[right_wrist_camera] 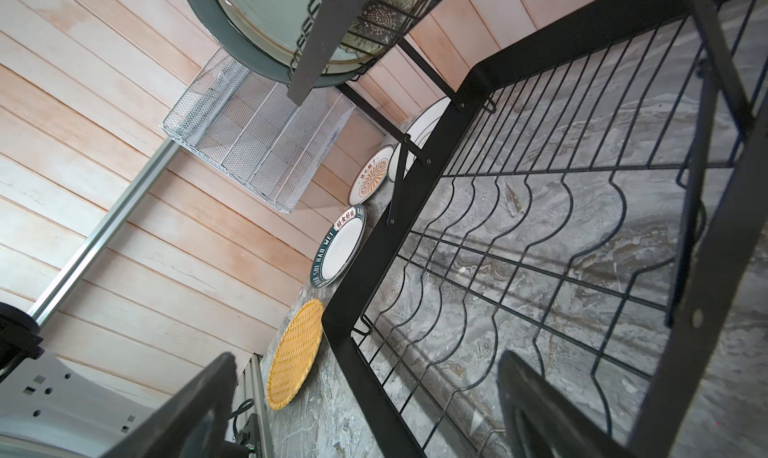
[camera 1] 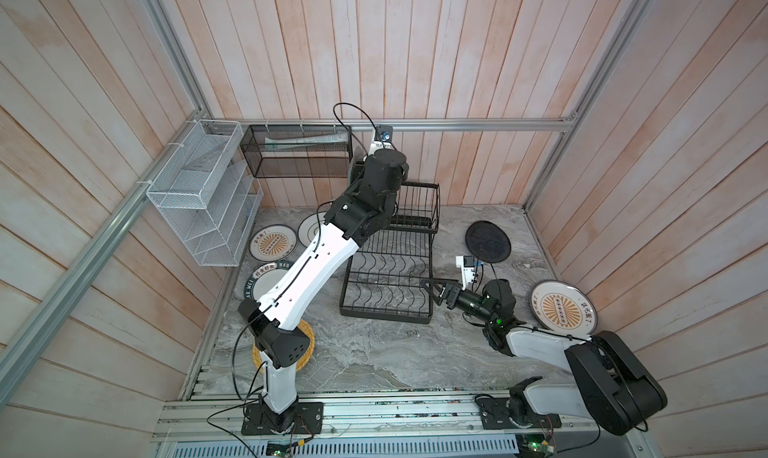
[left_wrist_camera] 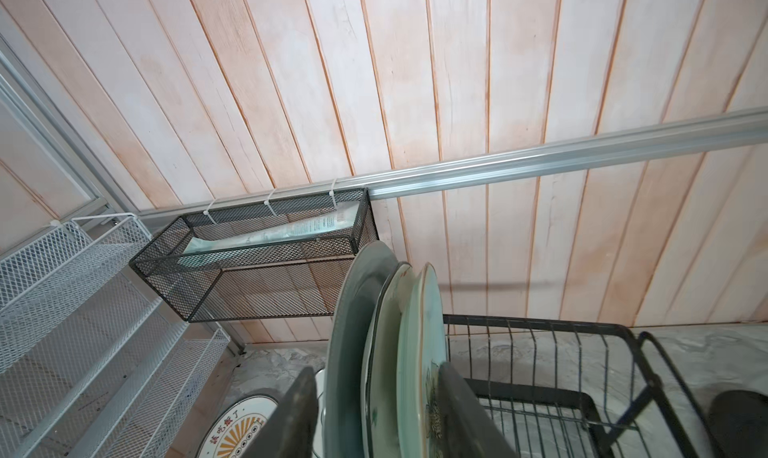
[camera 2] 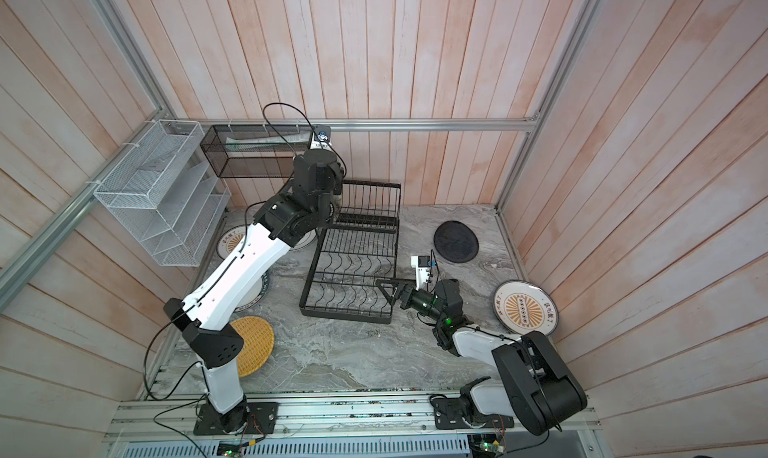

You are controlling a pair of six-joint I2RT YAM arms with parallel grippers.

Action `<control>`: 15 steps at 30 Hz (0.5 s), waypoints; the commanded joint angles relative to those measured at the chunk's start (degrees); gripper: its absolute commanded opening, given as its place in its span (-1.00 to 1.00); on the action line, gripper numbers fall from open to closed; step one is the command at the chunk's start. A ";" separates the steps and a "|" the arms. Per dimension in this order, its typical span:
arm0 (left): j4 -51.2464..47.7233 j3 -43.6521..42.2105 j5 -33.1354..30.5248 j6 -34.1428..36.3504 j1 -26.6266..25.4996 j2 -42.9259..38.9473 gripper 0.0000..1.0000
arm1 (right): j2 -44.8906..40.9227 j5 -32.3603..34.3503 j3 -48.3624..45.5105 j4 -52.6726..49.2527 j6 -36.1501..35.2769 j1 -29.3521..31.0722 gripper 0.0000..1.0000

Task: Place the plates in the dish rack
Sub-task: 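Release the green plate with the left gripper while the right reaches the dark plate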

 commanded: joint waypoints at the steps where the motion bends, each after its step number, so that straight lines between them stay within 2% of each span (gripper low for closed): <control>1: -7.44 -1.52 9.23 -6.98 -0.12 -7.51 0.07 | -4.90 1.28 0.02 -3.92 -3.90 0.28 0.96; 3: -7.49 -8.68 13.83 -9.72 -0.10 -13.26 0.16 | -9.11 2.43 0.24 -7.11 -5.20 0.14 0.96; 6: -1.55 -25.64 20.89 -11.39 0.07 -25.46 0.43 | -16.47 6.28 0.38 -12.03 -6.22 0.04 0.96; 8: 3.44 -36.67 26.09 -12.28 0.45 -34.07 0.70 | -21.52 8.20 1.21 -16.43 -7.28 -0.72 0.96; 9: 6.00 -42.28 28.69 -12.77 0.67 -37.86 0.90 | -24.14 9.00 1.99 -19.06 -8.05 -1.12 0.95; 10: 8.35 -47.83 31.36 -13.13 0.89 -42.22 1.00 | -26.64 10.01 2.83 -22.45 -8.85 -1.51 0.95; 15: 13.41 -66.56 39.86 -15.41 1.43 -57.19 1.00 | -34.18 15.99 7.18 -37.94 -10.88 -4.46 0.96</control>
